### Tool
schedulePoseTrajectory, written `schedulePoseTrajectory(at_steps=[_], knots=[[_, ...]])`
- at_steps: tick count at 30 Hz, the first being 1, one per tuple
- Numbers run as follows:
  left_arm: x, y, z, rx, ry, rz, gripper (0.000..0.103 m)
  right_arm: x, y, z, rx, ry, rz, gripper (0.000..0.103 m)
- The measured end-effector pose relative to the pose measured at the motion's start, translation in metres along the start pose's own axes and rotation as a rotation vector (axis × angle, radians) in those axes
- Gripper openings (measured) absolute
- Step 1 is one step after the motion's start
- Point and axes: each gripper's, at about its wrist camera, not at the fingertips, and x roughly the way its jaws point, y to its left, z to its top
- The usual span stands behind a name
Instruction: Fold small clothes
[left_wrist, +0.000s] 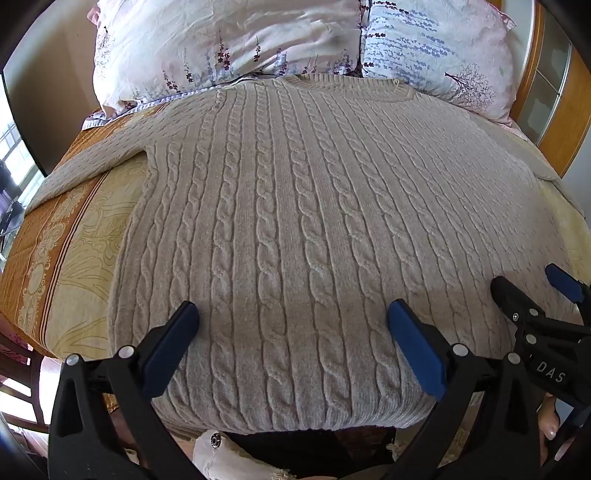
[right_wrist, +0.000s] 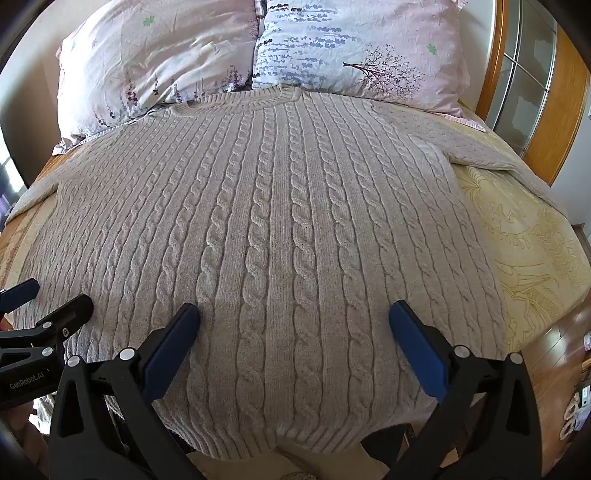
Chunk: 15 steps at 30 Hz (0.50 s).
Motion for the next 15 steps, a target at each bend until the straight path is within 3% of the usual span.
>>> schedulePoseTrajectory(at_steps=[15], knots=[[0.0,0.0001,0.0003,0.0,-0.001,0.0,0.101,-0.0004,-0.0002,-0.0002,0.0,0.0,0.001,0.102]])
